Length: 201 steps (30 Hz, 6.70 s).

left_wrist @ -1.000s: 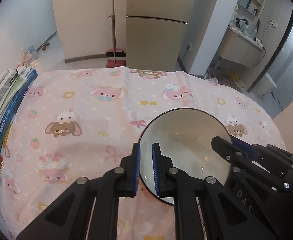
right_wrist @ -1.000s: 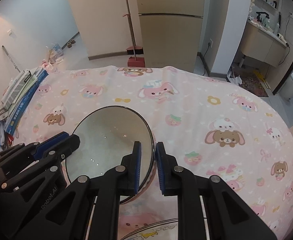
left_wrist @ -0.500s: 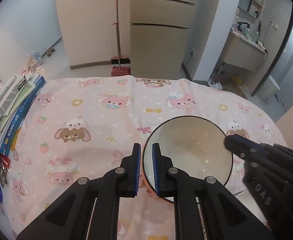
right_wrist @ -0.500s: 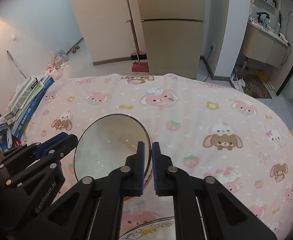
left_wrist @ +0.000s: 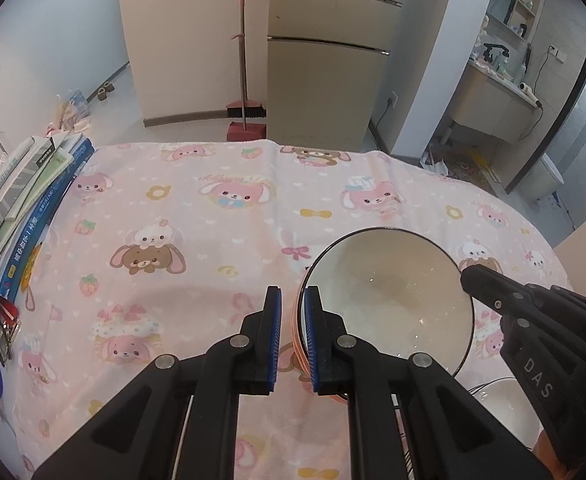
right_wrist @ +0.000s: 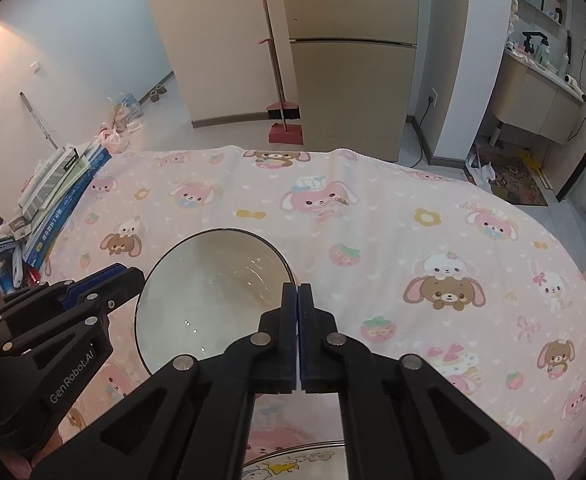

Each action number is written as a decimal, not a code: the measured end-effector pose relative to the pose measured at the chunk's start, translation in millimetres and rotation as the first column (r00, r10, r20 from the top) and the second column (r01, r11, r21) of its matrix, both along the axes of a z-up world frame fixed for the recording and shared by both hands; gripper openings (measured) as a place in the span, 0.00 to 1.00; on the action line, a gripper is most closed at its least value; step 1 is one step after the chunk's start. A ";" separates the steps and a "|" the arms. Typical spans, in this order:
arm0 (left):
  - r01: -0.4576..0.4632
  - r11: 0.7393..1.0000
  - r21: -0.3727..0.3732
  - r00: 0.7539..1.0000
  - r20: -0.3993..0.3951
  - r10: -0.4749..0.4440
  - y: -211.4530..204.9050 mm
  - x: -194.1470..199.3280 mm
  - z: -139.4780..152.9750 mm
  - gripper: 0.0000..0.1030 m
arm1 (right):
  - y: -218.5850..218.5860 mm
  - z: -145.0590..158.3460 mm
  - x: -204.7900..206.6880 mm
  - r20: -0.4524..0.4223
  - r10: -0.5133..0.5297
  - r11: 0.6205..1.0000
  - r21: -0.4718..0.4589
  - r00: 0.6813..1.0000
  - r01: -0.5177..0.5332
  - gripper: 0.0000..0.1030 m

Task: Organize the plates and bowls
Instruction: 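Lower the white bowl into the nested pink bowls with both grippers, then grasp the stacked bowls' rims with both grippers and lift them, then carry the bowl stack with both grippers over the cartoon plate stack, then lower the bowl stack onto the plates and open both grippers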

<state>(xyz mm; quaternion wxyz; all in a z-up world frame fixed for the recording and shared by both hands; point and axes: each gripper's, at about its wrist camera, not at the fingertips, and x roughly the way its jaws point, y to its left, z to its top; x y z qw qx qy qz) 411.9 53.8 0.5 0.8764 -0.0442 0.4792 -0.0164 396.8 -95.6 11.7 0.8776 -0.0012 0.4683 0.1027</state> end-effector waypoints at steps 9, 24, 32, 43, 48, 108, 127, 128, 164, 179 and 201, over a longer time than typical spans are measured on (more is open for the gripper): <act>-0.006 1.000 -0.007 1.000 -0.021 0.006 0.4 4.0 -6.5 0.13 | -10.6 1.5 1.7 -0.029 -0.012 0.997 0.080 1.000 0.014 0.00; -0.014 0.999 -0.031 0.999 0.038 0.015 7.2 -4.9 12.7 0.14 | -10.1 8.1 -0.3 -0.026 -0.008 0.998 0.066 1.000 0.010 0.00; -0.004 1.000 -0.007 1.000 0.023 0.004 3.9 -2.3 7.6 0.25 | -10.4 7.3 0.8 -0.028 -0.008 0.999 0.044 1.000 0.009 0.10; 0.005 0.997 -0.078 1.000 -0.004 -0.005 7.7 11.8 -10.9 0.79 | -9.8 -9.5 9.5 -0.093 -0.015 0.999 0.049 0.996 0.020 0.38; -0.031 0.987 -0.158 0.998 -0.060 0.022 16.1 19.1 -26.0 0.79 | -13.3 -19.0 11.5 -0.131 -0.058 0.996 0.054 0.990 0.066 0.38; -0.064 0.961 -0.270 0.995 -0.094 0.040 10.0 3.5 -17.1 0.33 | -20.0 -28.0 5.2 -0.279 -0.026 0.940 0.320 0.960 0.119 0.27; -0.034 0.966 -0.255 0.997 -0.073 0.016 -4.5 -25.1 9.5 0.30 | -34.2 -12.6 -16.7 -0.269 -0.017 0.935 0.337 0.963 0.111 0.27; -0.024 0.970 -0.240 0.998 -0.063 0.009 -9.8 -30.5 14.2 0.30 | -36.5 -10.1 -20.2 -0.266 -0.017 0.935 0.338 0.964 0.110 0.27; 0.093 0.973 -0.213 0.987 -0.107 -0.118 -108.1 -159.6 8.4 0.30 | -129.9 -14.5 -157.6 -0.275 -0.068 0.927 0.338 0.959 0.163 0.28; 0.104 0.975 -0.195 0.979 -0.151 -0.134 -119.2 -153.8 -14.8 0.30 | -135.9 -37.2 -157.2 -0.305 -0.079 0.929 0.322 0.949 0.181 0.28; 0.124 0.979 -0.163 0.985 -0.099 -0.141 -123.6 -159.0 -18.6 0.35 | -124.9 -34.5 -162.5 -0.225 -0.091 0.961 0.238 0.970 0.145 0.32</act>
